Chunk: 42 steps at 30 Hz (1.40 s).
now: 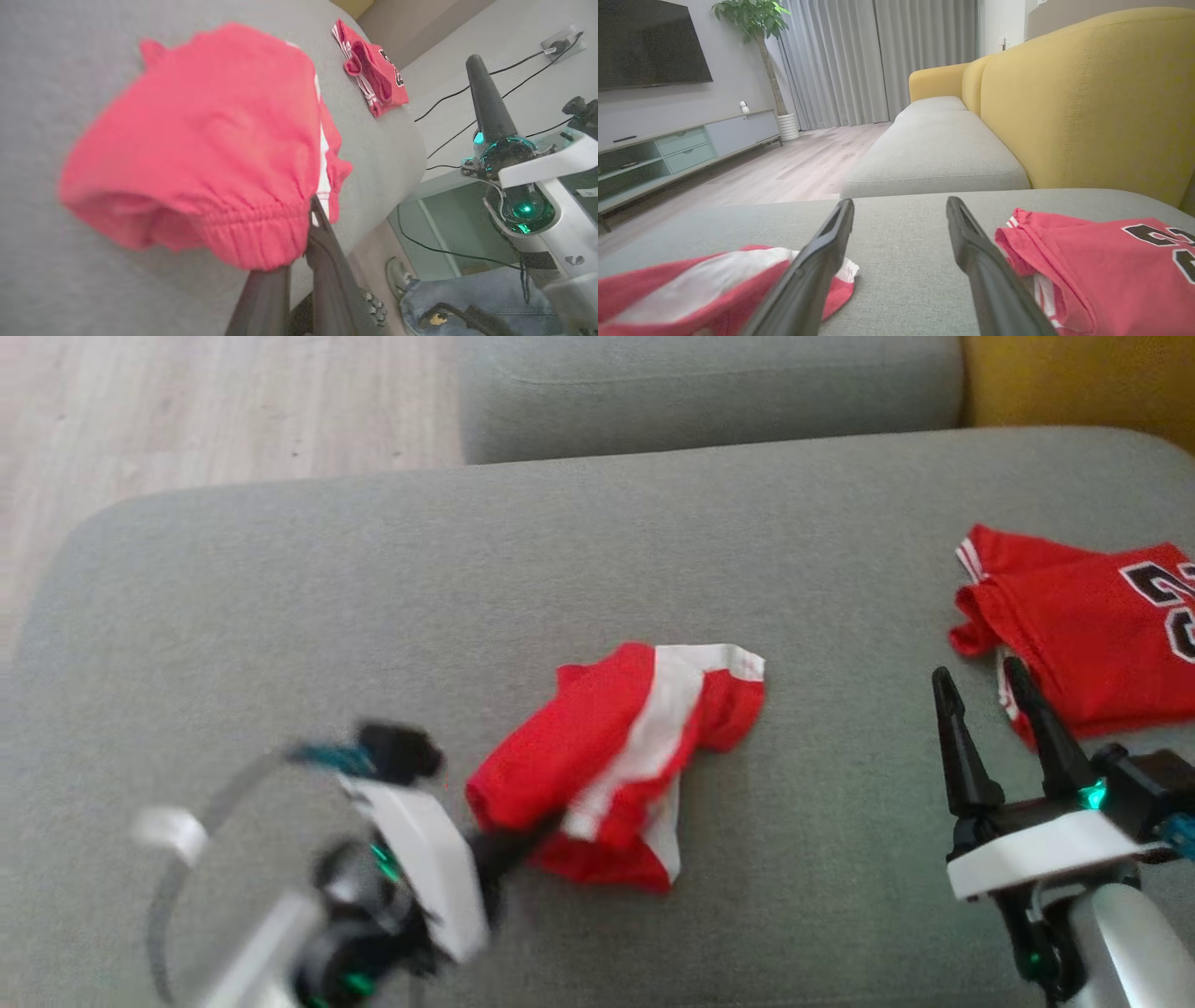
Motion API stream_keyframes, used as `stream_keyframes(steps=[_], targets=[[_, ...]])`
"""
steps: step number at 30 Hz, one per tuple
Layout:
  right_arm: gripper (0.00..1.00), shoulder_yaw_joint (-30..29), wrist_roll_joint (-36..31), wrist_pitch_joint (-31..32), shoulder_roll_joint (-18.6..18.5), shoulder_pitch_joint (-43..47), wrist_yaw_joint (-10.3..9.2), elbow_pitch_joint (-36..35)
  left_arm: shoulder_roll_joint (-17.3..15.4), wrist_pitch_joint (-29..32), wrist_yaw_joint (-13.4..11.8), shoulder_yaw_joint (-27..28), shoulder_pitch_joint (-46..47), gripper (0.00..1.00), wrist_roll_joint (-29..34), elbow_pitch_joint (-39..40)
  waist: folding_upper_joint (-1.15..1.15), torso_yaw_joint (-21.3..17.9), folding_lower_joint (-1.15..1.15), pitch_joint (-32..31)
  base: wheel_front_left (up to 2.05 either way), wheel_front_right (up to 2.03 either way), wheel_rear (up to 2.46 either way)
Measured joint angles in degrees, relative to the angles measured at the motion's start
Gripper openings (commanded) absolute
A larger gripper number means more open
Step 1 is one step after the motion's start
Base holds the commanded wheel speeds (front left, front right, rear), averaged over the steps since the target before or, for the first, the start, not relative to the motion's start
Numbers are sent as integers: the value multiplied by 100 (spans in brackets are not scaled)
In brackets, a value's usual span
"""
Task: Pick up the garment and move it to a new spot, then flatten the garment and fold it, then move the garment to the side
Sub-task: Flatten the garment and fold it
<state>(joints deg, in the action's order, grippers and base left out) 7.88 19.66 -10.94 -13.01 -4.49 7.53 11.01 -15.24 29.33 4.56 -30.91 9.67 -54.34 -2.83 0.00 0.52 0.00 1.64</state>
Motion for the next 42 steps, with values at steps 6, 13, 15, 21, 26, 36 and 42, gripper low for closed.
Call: stream_keyframes(steps=[6, 13, 15, 21, 26, 36, 42], targets=[[100, 80, 0, -20, 90, -4, 0, 14, -1042, 1291, 183, 203, 771, 0, -571, 254, 0, 165, 0, 32, 0, 0, 0], [100, 121, 1, -23, 91, -112, 0, 31, -1931, 1840, 253, 119, 935, 0, -621, -374, 0, 80, 0, 216, 0, 0, 0], [100, 120, 1, -23, 58, -118, 0, 33, -2071, 1682, 256, 25, 968, 0, -396, -641, 0, 36, 0, 276, 0, 0, 0], [100, 122, 51, -23, -23, -141, 0, 69, -2081, 1095, 257, -66, 1104, 48, -372, -1159, 0, -58, 0, 360, 0, 0, 0], [100, 127, 51, -23, -18, -196, 0, 122, -2072, 521, 257, -257, 1233, 100, -467, -1346, 0, -50, 0, 270, 0, 0, 0], [100, 131, 51, -67, 112, -82, 0, 242, -2357, -1087, -188, -190, 1138, 100, 319, -563, 0, 155, 0, -149, 0, 0, 0], [100, 131, 51, -67, 145, 60, 0, 244, -2039, -2825, -1485, 208, 358, 100, 1180, 301, 0, 264, 0, -233, 0, 0, 0]])
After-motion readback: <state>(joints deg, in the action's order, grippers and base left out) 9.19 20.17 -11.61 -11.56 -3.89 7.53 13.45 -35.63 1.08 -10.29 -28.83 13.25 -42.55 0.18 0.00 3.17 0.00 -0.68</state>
